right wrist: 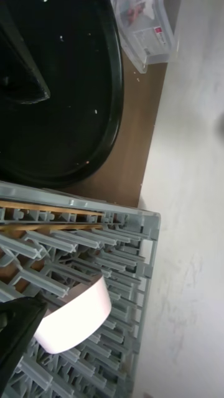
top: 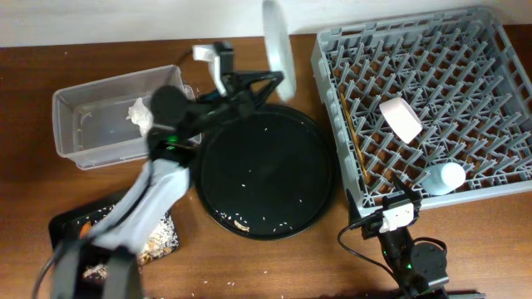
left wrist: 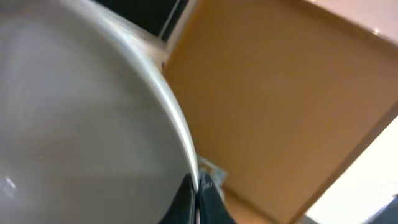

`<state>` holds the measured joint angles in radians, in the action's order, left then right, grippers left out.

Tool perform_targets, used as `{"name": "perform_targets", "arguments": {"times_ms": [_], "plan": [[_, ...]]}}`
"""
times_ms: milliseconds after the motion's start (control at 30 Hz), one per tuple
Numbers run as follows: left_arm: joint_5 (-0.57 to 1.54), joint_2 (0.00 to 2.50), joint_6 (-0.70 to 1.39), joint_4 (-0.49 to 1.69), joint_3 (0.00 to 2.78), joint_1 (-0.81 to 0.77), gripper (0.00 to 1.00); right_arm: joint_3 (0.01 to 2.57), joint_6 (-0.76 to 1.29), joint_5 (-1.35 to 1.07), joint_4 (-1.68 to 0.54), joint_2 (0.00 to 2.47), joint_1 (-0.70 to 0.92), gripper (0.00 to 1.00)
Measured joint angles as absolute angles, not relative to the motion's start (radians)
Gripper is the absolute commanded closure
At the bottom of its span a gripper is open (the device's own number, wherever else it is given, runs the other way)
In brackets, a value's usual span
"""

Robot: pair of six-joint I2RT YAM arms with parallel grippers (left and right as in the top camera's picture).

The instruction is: Sort waste into correct bins and load items into the dishwasher rack

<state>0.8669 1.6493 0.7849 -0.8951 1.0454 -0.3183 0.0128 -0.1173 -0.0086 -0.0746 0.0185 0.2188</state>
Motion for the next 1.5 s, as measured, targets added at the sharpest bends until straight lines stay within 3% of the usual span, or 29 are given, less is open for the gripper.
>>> {"name": "perform_targets", "arguments": {"times_ms": [167, 300, 467, 600, 667, 733, 867, 1067, 1300, 1500], "plan": [[0.845, 2.048, 1.051, -1.026, 1.266, -0.431, 1.0, 0.013, -0.12, -0.009, -0.075, 0.019, 0.219, 0.02], [0.847, 2.123, 1.094, -1.016, 1.403, -0.535, 1.0, 0.013, -0.12, -0.009, -0.075, 0.019, 0.219, 0.02], [0.766, 2.125, 1.074, -0.723, 1.444, -0.595, 1.0, 0.013, -0.12, -0.009, -0.075, 0.019, 0.219, 0.02], [0.684, 2.126, 1.028, -0.629, 1.443, -0.596, 0.98, 0.013, -0.12, -0.009, -0.075, 0.019, 0.219, 0.02], [0.669, 2.126, 1.016, -0.64, 1.443, -0.596, 0.69, 0.013, -0.12, -0.009, -0.075, 0.019, 0.219, 0.02], [0.654, 2.126, 1.007, -0.646, 1.443, -0.596, 0.01, 0.013, -0.12, -0.009, -0.075, 0.019, 0.219, 0.02], [0.684, 2.125, 0.937, -0.574, 1.483, -0.574, 0.01, 0.013, -0.121, -0.009, -0.075, 0.019, 0.219, 0.02], [0.631, 2.064, 0.704, 0.051, 1.573, -0.451, 0.01, 0.013, -0.12, -0.009, -0.074, 0.019, 0.219, 0.02], [0.171, 1.51, 0.199, 1.008, 1.594, -0.303, 0.01, 0.013, -0.12, -0.009, -0.075, 0.019, 0.219, 0.02], [-0.035, 1.176, 0.088, 1.367, 1.587, -0.309, 0.01, 0.013, -0.121, -0.009, -0.075, 0.019, 0.219, 0.02]]}}
